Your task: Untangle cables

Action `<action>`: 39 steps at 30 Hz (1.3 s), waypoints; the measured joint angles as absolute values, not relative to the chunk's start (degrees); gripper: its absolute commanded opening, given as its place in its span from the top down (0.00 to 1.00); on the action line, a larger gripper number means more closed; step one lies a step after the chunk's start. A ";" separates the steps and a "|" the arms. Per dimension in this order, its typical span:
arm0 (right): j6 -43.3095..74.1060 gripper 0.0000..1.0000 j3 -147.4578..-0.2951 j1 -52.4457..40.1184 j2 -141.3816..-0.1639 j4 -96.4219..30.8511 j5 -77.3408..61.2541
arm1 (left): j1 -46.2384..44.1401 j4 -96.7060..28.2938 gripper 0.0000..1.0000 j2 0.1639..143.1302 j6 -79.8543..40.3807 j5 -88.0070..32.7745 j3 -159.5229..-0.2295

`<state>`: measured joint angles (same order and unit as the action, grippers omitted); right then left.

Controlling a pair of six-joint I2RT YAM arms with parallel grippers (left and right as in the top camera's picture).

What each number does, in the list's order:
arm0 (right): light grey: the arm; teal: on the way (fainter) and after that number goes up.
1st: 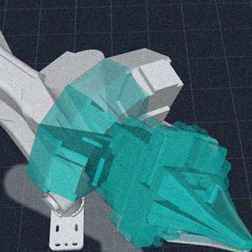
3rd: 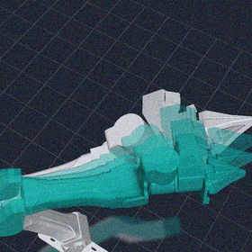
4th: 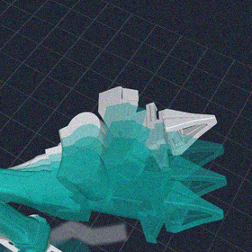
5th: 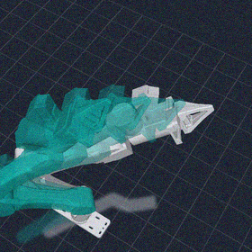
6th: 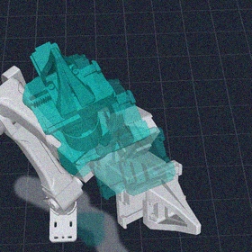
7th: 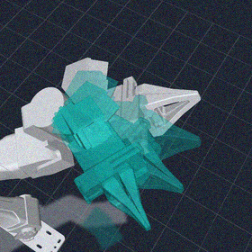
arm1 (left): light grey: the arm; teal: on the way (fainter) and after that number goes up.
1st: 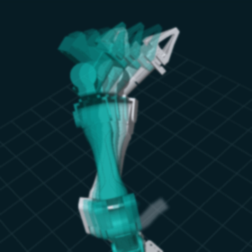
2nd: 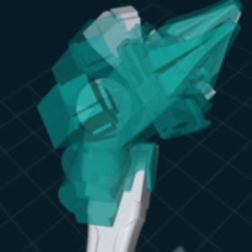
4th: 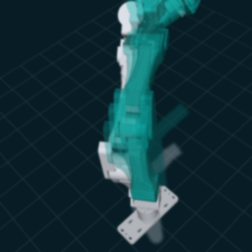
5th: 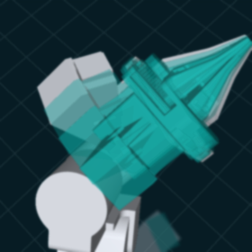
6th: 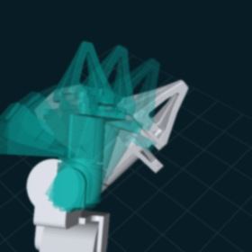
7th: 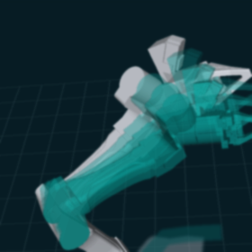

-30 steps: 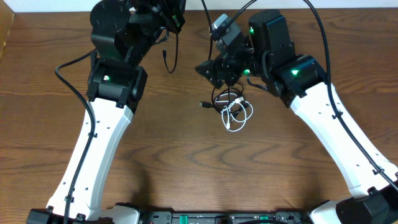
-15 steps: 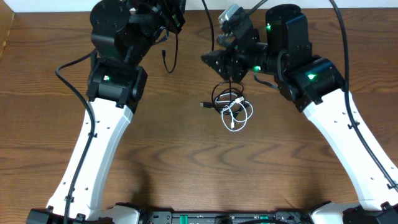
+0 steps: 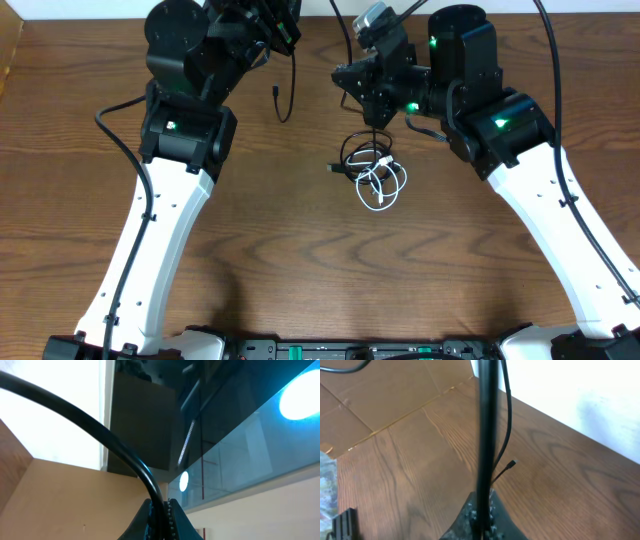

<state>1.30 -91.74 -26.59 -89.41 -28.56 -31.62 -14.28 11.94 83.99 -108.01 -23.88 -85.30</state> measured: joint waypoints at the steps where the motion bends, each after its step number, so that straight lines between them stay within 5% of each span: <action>1: 2.09 0.99 -91.74 -26.57 -89.41 -28.42 -31.62 | -14.26 11.38 0.93 83.99 -108.03 -23.88 -85.30; 5: 7.18 0.99 -91.57 -25.65 -88.38 -27.20 -31.68 | -12.93 2.11 0.92 83.83 -106.65 -23.83 -85.60; 7: 9.52 0.99 -91.37 -24.84 -86.91 -26.59 -31.68 | -12.01 -2.96 0.78 83.83 -104.60 -23.90 -85.71; 11: 16.12 0.99 -91.33 -22.96 -81.03 -25.50 -31.62 | -10.07 -11.88 0.34 83.83 -94.78 -24.10 -85.76; 13: 19.92 0.99 -91.35 -21.85 -78.59 -25.45 -31.64 | -9.69 -13.91 0.28 83.83 -88.75 -24.29 -85.78; 25: 48.40 0.99 -91.35 -21.02 -78.17 -22.87 -31.48 | -9.43 -14.46 0.28 83.83 -49.54 -46.61 -85.78; 32: 65.14 0.99 -91.09 -19.09 -78.19 -4.19 -33.67 | -9.43 -14.52 0.28 83.81 -39.40 -57.63 -85.78; 39: 64.40 0.99 -91.26 -14.81 -78.13 -18.70 -23.66 | -4.10 -15.70 0.25 83.72 -35.51 -59.24 -85.78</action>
<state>64.40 -91.26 -14.81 -78.13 -18.70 -23.66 -4.10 -15.70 83.72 -35.51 -59.24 -85.78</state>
